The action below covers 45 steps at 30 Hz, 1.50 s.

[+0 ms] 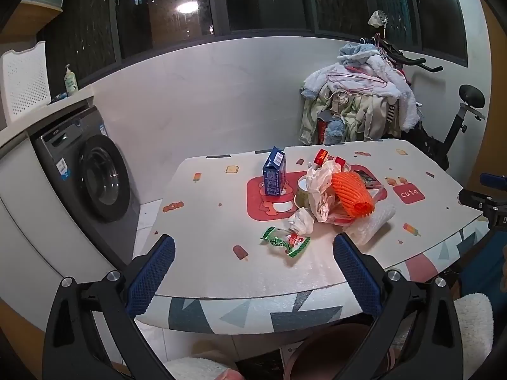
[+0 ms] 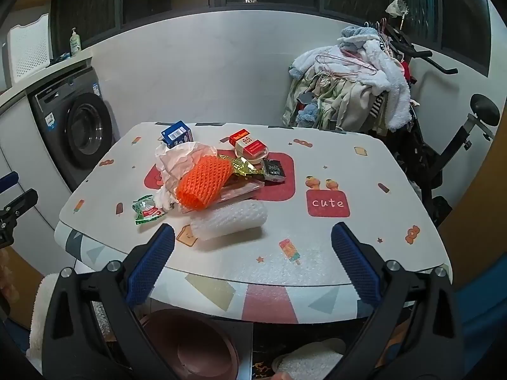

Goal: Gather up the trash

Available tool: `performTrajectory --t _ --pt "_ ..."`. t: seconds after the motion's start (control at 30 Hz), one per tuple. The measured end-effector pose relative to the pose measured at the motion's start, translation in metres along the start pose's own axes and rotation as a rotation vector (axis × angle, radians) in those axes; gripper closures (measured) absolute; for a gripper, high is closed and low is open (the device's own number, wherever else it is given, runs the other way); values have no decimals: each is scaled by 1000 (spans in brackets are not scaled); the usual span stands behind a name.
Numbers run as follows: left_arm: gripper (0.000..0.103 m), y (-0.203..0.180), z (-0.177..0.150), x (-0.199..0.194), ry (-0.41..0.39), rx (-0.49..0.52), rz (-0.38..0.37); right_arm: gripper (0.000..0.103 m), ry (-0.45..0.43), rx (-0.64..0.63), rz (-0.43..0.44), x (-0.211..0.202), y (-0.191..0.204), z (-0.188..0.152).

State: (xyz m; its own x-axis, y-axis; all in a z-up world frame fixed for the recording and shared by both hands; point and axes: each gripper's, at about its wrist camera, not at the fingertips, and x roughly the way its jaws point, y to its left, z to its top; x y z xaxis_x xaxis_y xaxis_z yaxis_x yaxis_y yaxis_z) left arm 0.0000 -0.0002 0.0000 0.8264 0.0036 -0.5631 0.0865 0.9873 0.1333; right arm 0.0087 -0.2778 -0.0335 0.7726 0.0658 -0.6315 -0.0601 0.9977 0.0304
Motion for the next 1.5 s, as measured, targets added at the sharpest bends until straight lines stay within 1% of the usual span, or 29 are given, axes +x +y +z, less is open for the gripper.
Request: performTrajectory --t 0.3,0.53,0.6,0.8,0.93,1.5 --pt "5 -1 0 0 -5 10 9 6 3 -6 -4 0 1 1" --pt "5 15 5 -3 -4 8 10 6 5 -10 -9 1 2 0" --pt "5 23 7 4 -1 5 10 6 5 -11 -10 1 2 0" --pt "5 14 0 7 -7 12 26 6 7 -8 -10 -1 0 2" --pt "5 14 -2 8 -7 10 30 6 8 -8 -11 2 -1 -6" --pt "5 15 -6 10 -4 7 35 6 17 -15 -22 5 -1 -10"
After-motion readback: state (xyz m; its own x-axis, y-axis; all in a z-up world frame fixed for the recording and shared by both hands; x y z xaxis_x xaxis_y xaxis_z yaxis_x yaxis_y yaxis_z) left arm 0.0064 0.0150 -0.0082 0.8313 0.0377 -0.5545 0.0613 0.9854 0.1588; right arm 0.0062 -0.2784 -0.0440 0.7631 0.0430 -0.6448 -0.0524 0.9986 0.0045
